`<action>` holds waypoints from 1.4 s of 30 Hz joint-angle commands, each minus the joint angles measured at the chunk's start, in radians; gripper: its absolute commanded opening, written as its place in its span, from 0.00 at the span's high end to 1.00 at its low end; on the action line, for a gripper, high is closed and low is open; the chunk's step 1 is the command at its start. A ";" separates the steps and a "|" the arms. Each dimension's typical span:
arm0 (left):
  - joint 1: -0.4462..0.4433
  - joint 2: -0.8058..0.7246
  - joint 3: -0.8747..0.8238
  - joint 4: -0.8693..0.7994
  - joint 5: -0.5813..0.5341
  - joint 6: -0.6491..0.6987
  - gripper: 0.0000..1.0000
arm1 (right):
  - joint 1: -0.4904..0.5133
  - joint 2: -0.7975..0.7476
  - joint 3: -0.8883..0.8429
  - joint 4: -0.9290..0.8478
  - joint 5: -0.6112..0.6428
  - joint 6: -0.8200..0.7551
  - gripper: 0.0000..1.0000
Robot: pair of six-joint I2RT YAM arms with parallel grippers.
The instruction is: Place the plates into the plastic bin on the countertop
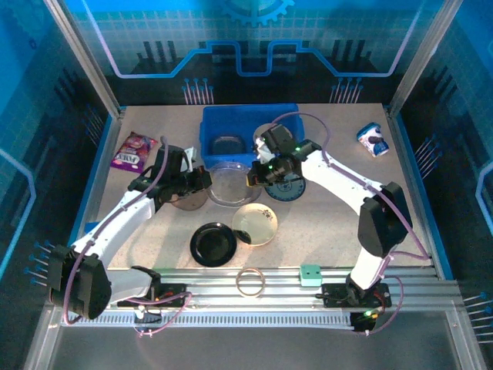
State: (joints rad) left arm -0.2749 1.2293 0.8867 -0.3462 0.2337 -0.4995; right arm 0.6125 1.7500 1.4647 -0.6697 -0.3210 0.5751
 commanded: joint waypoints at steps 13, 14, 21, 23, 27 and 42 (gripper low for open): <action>-0.002 -0.158 -0.081 0.078 -0.068 -0.008 0.01 | -0.091 0.385 0.676 -0.146 0.101 -0.012 1.00; 0.000 -0.166 -0.084 0.076 -0.072 -0.007 0.01 | -0.098 0.427 0.734 -0.151 0.091 -0.011 1.00; 0.003 -0.188 -0.103 0.073 -0.085 -0.009 0.01 | -0.129 0.669 1.063 -0.193 0.094 -0.009 1.00; 0.003 -0.191 -0.108 0.075 -0.085 -0.011 0.01 | -0.141 0.723 1.120 -0.189 0.080 0.006 1.00; 0.005 -0.197 -0.111 0.068 -0.082 -0.008 0.01 | -0.159 0.753 1.101 -0.126 0.069 0.031 1.00; 0.006 -0.202 -0.133 0.085 -0.053 -0.012 0.01 | -0.181 0.854 1.089 -0.098 0.080 0.058 1.00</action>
State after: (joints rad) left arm -0.2749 1.0393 0.7677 -0.2813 0.1688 -0.4992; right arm 0.4381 2.5736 2.5397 -0.7616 -0.2359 0.6201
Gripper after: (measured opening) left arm 0.993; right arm 0.049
